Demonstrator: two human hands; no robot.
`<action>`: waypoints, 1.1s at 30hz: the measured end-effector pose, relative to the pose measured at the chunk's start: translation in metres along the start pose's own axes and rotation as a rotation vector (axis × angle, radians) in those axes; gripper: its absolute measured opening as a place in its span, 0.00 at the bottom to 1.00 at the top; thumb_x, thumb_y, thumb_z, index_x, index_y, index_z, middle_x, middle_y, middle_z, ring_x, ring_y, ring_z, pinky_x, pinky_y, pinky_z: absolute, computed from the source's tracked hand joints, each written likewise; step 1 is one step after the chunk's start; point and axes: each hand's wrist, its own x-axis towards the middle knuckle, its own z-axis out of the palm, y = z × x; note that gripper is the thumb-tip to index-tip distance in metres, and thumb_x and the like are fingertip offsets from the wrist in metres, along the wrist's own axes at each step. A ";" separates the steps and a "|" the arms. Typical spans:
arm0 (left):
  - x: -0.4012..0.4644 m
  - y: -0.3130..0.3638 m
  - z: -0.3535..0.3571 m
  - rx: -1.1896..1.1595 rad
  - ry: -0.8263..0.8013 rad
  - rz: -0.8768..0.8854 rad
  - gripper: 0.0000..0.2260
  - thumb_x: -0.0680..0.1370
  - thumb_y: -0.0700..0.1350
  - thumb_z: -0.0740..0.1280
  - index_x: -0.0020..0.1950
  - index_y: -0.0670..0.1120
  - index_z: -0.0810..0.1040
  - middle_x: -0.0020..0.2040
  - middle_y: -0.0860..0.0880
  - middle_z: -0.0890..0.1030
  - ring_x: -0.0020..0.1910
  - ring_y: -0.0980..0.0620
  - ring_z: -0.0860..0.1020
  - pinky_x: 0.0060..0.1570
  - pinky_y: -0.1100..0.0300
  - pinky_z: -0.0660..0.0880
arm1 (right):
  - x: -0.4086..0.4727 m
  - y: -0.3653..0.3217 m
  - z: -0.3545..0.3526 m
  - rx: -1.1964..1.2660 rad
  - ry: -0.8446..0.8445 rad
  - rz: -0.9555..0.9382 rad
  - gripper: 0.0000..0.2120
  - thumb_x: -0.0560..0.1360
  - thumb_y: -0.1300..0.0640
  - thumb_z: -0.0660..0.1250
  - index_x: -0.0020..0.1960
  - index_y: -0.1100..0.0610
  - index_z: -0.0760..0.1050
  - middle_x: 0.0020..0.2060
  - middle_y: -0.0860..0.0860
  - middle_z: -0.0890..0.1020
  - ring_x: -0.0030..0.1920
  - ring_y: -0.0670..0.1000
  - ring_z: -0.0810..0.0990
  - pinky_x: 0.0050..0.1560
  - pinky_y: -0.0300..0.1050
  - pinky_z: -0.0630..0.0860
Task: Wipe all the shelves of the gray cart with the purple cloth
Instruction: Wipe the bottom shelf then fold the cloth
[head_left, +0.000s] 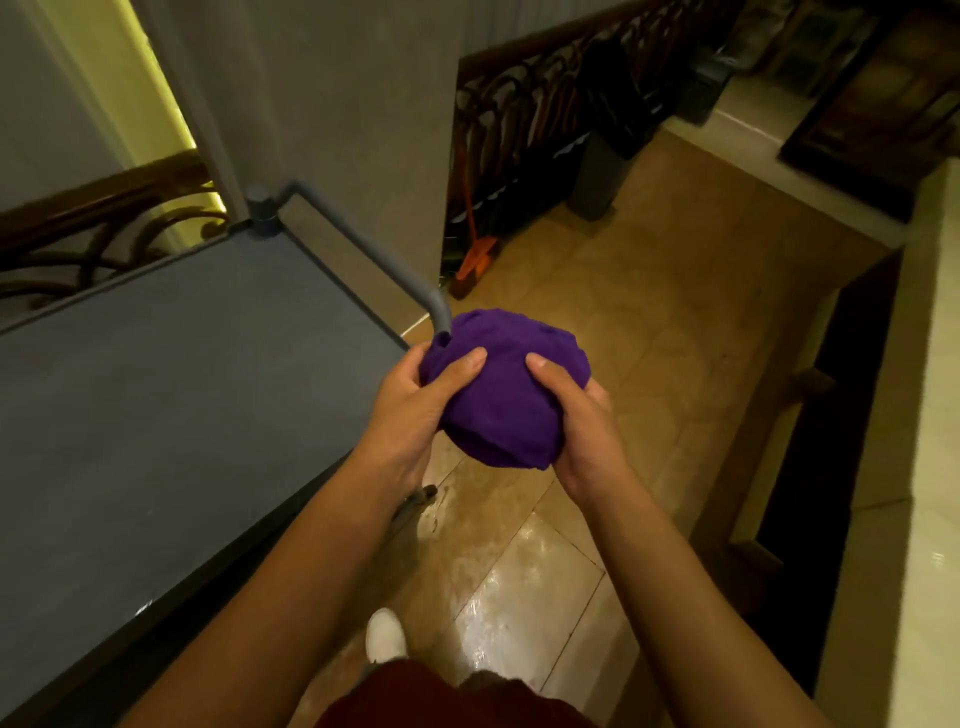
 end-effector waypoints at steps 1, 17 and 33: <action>0.014 0.004 0.003 0.019 -0.004 0.019 0.24 0.68 0.52 0.80 0.61 0.51 0.80 0.56 0.54 0.86 0.56 0.54 0.84 0.50 0.61 0.81 | 0.013 -0.003 0.001 -0.021 0.041 -0.014 0.21 0.68 0.48 0.78 0.61 0.50 0.82 0.56 0.51 0.87 0.56 0.51 0.86 0.48 0.44 0.82; 0.199 0.044 0.036 0.100 0.256 0.073 0.22 0.69 0.38 0.79 0.62 0.48 0.80 0.61 0.43 0.83 0.59 0.43 0.83 0.58 0.47 0.80 | 0.269 -0.053 -0.001 -0.265 -0.343 -0.074 0.14 0.74 0.56 0.73 0.59 0.50 0.81 0.55 0.51 0.87 0.57 0.52 0.86 0.54 0.47 0.82; 0.275 0.074 -0.030 0.057 0.975 0.264 0.09 0.78 0.45 0.73 0.54 0.54 0.77 0.59 0.46 0.79 0.56 0.47 0.80 0.48 0.50 0.83 | 0.416 -0.029 0.149 -0.665 -0.923 -0.076 0.13 0.81 0.51 0.64 0.63 0.37 0.74 0.60 0.43 0.81 0.60 0.49 0.81 0.61 0.50 0.80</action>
